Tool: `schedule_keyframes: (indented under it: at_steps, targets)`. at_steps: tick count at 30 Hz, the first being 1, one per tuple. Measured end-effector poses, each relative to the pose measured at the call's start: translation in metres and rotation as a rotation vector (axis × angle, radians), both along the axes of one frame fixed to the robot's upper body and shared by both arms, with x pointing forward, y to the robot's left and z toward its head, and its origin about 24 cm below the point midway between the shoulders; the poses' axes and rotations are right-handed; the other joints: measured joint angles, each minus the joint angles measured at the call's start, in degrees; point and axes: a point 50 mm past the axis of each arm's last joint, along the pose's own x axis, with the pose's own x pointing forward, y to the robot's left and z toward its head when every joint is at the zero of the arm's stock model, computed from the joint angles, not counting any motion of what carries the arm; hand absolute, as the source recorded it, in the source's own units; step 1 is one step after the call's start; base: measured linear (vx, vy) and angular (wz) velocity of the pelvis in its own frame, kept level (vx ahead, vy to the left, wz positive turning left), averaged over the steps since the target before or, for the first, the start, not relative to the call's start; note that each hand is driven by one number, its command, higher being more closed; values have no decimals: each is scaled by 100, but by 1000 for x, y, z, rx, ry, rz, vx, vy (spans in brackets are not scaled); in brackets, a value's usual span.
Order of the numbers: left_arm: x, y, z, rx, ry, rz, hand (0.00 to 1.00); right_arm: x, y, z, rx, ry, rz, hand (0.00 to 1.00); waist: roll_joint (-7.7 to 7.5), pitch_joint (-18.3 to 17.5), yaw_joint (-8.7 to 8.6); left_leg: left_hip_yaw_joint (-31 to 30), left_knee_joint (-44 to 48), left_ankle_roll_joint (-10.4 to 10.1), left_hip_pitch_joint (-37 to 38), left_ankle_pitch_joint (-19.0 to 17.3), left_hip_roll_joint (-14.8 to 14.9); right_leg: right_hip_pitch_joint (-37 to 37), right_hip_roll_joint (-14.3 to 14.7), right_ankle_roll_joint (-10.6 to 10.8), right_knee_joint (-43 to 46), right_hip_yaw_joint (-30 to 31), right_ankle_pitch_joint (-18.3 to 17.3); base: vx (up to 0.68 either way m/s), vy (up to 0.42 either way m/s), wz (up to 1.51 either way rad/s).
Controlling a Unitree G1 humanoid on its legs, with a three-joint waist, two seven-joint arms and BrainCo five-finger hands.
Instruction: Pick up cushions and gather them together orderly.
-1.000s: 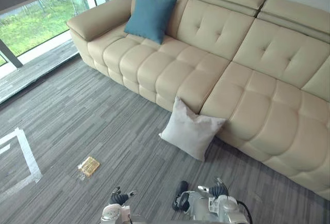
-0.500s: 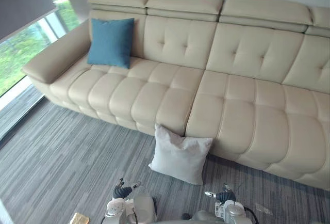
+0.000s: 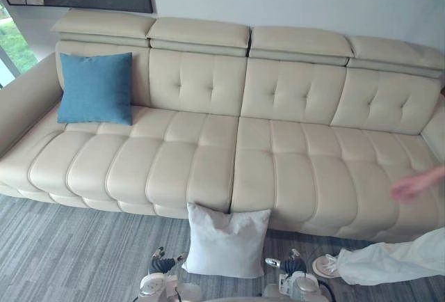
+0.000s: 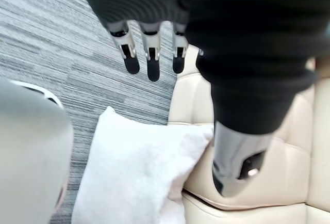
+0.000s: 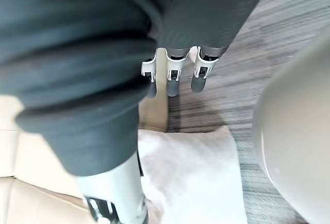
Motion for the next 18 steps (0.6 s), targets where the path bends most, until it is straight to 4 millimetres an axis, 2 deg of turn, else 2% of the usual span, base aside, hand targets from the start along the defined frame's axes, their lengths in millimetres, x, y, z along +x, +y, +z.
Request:
schedule_keyframes:
  at_steps: [1, 2, 3, 6, 8, 11, 13, 14, 16, 18]
  targets:
    - [-1, 3, 1, 8, -2, 0, 0, -4, 1, -2, 3, 13, -3, 0, -121, -64, 10, -47, 8, -70, -25, -21, -75, 21, -81, 42, -482, 27, 366, 146, -236, 24]
    - [0, 2, 0, 7, -2, 0, 0, -7, 0, -3, 3, 23, -6, 0, -161, -138, 29, -115, 24, -150, -23, -45, -55, 167, -82, 139, -694, -27, 186, 194, -301, 13]
    - [-1, -3, -1, -5, 6, -3, 0, -9, -2, -4, -2, 35, -7, 0, -64, -182, 39, -125, 17, -255, -64, 3, 33, 297, 40, 119, -1021, -120, 115, 183, -259, 7]
    - [-4, -11, -3, -23, 18, -7, 0, -9, -13, -3, -29, 34, -13, 0, 146, -219, 2, -198, -30, -361, -94, 57, 195, 339, 246, 80, -1143, -263, 118, 161, -157, 12]
    - [-4, -12, -3, -24, 18, -6, 0, -9, -15, -3, -34, 35, -16, 0, 169, -216, 6, -326, -36, -367, -82, 54, 306, 492, 354, 76, -1242, -400, 121, 117, -127, 26]
    - [-1, -9, -2, -19, 9, 3, 0, -10, -17, -3, -49, 38, -28, 0, 129, -166, 41, -418, 2, -386, -203, 43, 323, 496, 366, 68, -1250, -552, 115, 42, -49, 20]
    - [12, -6, 3, 3, -23, 8, 0, -2, -19, 0, -58, 18, -34, 0, 71, 42, 47, -511, 352, -434, -568, -19, 308, 280, 319, 39, -1089, -623, 66, -66, -5, 26]
    - [27, -5, 9, 13, -69, 25, 0, 4, -19, 2, -58, -4, -51, 0, 34, 159, 46, -654, 805, -410, -1050, -141, 306, -105, 265, 30, -785, -671, -28, -118, 16, 35]
    - [55, -4, 23, 22, -154, 38, 0, 25, -18, 10, -51, -57, -65, 0, -37, 618, 104, -738, 1452, -378, -1689, -284, 316, -656, 177, 1, -207, -666, -176, -207, 43, 18]
    - [88, -1, 42, 45, -256, 50, 0, 54, -23, 26, -61, -159, -108, 0, -108, 1128, 107, -838, 2236, -345, -2430, -518, 311, -1359, 55, -40, 542, -619, -400, -254, 58, 5]
